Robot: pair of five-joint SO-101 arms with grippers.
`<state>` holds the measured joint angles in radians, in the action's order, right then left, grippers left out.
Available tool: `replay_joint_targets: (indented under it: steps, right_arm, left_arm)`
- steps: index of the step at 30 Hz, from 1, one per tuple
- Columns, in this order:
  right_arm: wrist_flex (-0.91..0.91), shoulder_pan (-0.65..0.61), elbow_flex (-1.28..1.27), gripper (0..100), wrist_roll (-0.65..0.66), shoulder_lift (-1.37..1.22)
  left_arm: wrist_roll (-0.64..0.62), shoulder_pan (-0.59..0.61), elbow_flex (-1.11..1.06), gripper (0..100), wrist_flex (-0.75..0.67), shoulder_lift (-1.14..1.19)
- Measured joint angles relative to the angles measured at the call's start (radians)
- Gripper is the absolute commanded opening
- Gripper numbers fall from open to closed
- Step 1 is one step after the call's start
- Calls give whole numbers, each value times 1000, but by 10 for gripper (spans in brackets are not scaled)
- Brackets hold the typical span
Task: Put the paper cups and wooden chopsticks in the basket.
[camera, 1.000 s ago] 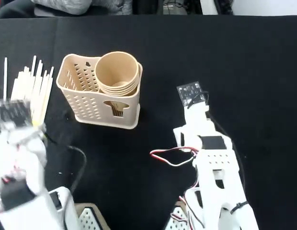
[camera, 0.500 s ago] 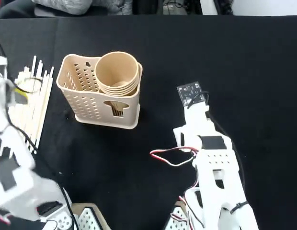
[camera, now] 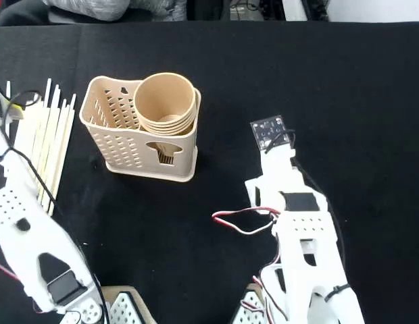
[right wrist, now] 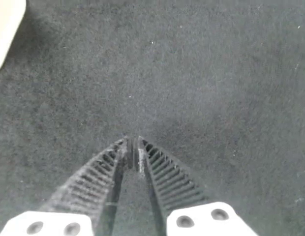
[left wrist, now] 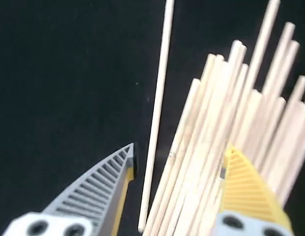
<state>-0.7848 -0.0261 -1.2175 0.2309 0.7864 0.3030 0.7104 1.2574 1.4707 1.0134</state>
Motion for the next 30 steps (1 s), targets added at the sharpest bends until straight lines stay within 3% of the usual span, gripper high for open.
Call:
replay_joint_targets:
  steps: [7, 13, 16, 30]
  right_arm:
    - [2, 0, 0, 28, 0, 0]
    - [2, 0, 0, 28, 0, 0]
    - [2, 0, 0, 28, 0, 0]
    - [2, 0, 0, 28, 0, 0]
  left_arm:
    - [-144, 8, 219, 259, -117, 301]
    - [-198, 2, 282, 21, -138, 354]
    - [-195, 2, 290, 64, -135, 354]
    - [-198, 3, 354, 30, 192, 301]
